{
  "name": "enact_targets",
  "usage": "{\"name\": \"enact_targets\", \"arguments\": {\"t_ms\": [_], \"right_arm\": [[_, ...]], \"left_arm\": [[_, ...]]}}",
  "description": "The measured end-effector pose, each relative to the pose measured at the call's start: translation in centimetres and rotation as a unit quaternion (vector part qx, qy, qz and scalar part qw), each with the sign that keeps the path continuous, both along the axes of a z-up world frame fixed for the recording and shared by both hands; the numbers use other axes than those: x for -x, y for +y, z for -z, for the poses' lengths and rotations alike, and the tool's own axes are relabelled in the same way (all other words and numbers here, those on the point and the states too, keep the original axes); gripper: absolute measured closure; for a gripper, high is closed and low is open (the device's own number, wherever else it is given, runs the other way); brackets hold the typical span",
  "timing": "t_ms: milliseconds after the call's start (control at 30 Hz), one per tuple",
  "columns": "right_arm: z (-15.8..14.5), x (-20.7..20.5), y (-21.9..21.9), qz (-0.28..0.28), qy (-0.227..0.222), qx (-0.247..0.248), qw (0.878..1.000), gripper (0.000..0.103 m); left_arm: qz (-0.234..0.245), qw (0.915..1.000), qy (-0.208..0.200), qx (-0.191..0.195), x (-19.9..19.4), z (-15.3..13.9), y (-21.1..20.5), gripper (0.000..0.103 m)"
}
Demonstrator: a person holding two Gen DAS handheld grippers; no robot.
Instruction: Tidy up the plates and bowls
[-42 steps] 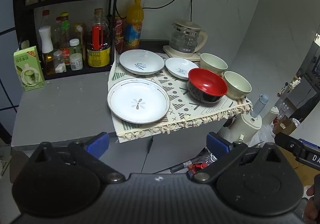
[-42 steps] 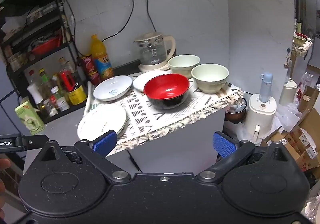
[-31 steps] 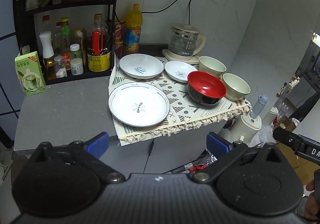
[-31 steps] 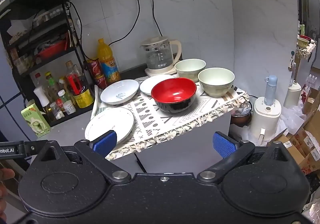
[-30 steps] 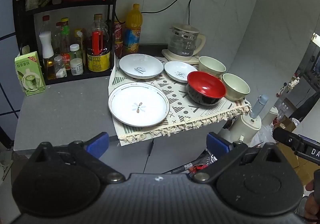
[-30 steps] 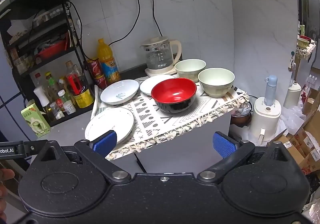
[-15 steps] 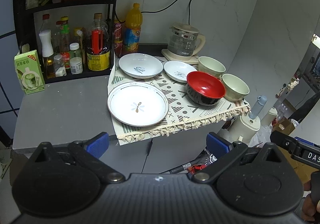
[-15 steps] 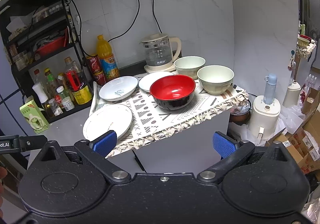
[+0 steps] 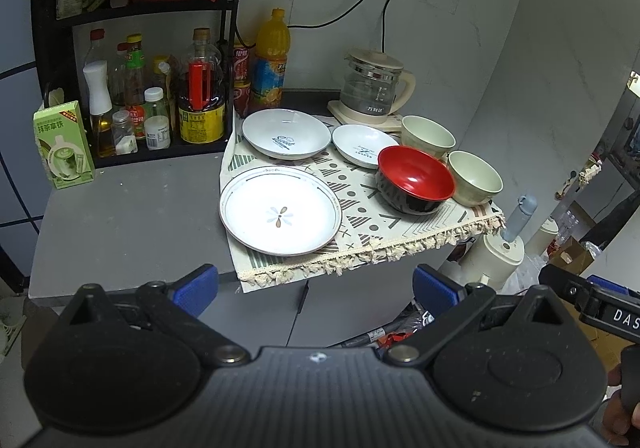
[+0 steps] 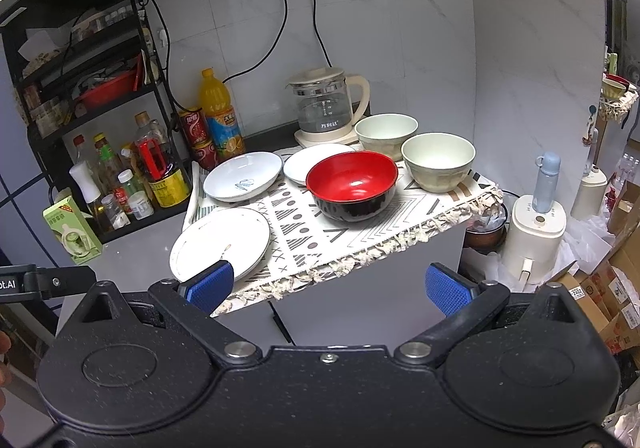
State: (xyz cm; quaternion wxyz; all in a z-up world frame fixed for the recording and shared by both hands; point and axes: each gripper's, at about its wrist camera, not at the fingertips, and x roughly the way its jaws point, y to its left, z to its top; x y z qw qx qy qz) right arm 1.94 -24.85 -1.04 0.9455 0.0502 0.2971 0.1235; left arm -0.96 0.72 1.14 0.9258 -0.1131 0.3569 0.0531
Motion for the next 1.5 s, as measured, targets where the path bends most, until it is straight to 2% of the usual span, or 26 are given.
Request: {"name": "enact_targets", "arguments": {"t_ms": [67, 200, 967, 1300, 1500], "right_arm": [[0.0, 0.0, 0.1, 0.0, -0.002, 0.002, 1.0, 0.0], [-0.1, -0.1, 0.2, 0.002, 0.001, 0.001, 1.0, 0.0], [0.0, -0.9, 0.1, 0.003, 0.006, 0.007, 1.0, 0.0], [0.5, -1.9, 0.5, 0.008, 0.013, 0.011, 1.0, 0.0], [0.7, -3.5, 0.6, 0.009, 0.02, 0.01, 1.0, 0.0]], "left_arm": [[0.003, 1.0, 0.001, 0.004, 0.0, 0.0, 0.1, 0.001], [0.004, 0.9999, 0.003, -0.012, -0.1, -0.2, -0.1, 0.001], [0.005, 0.9999, 0.014, -0.001, -0.9, 0.1, 0.3, 0.001], [-0.001, 0.9997, 0.023, -0.004, -2.8, 0.6, 0.9, 0.001], [0.001, 0.9995, 0.032, -0.006, -5.2, 1.2, 1.1, 0.001]]}}
